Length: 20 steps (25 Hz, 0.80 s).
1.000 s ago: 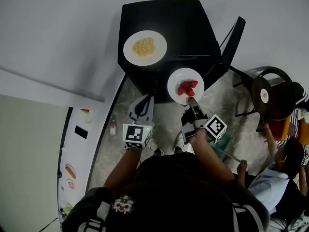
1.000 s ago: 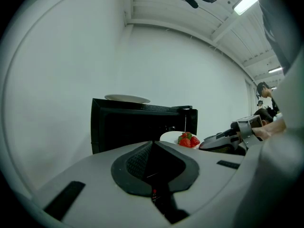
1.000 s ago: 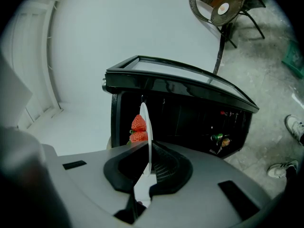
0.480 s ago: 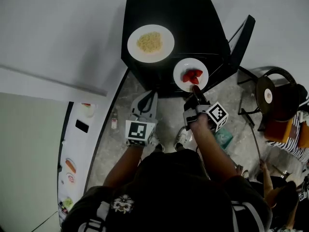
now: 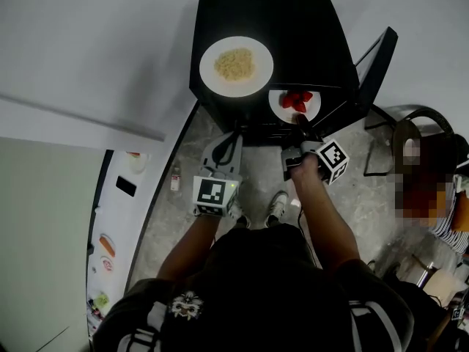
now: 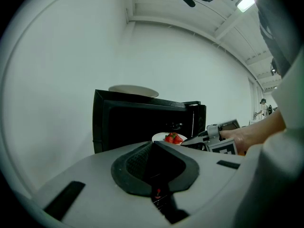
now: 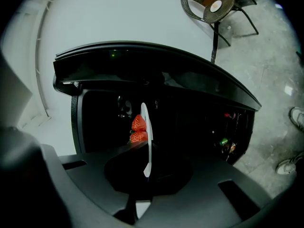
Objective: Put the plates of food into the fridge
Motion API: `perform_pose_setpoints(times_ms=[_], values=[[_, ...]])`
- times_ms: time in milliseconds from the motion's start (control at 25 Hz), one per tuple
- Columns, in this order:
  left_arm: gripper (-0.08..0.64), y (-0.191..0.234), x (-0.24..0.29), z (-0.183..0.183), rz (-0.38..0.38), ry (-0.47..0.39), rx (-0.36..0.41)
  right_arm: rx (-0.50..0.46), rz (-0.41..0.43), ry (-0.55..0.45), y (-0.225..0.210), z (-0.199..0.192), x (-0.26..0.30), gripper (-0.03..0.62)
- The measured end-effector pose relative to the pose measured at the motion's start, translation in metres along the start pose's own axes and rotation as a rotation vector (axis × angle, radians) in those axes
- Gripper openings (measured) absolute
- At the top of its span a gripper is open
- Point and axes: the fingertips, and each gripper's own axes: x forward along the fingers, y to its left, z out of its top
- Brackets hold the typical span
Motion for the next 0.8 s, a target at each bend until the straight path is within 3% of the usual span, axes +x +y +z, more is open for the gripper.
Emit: perform_pose_setpoints(times_ms=[800], values=[[0.028, 0.008, 0.014, 0.002, 0.011, 0.021, -0.017, 0.082, -0.032, -0.036, -0.001, 0.012, 0.042, 0.032]])
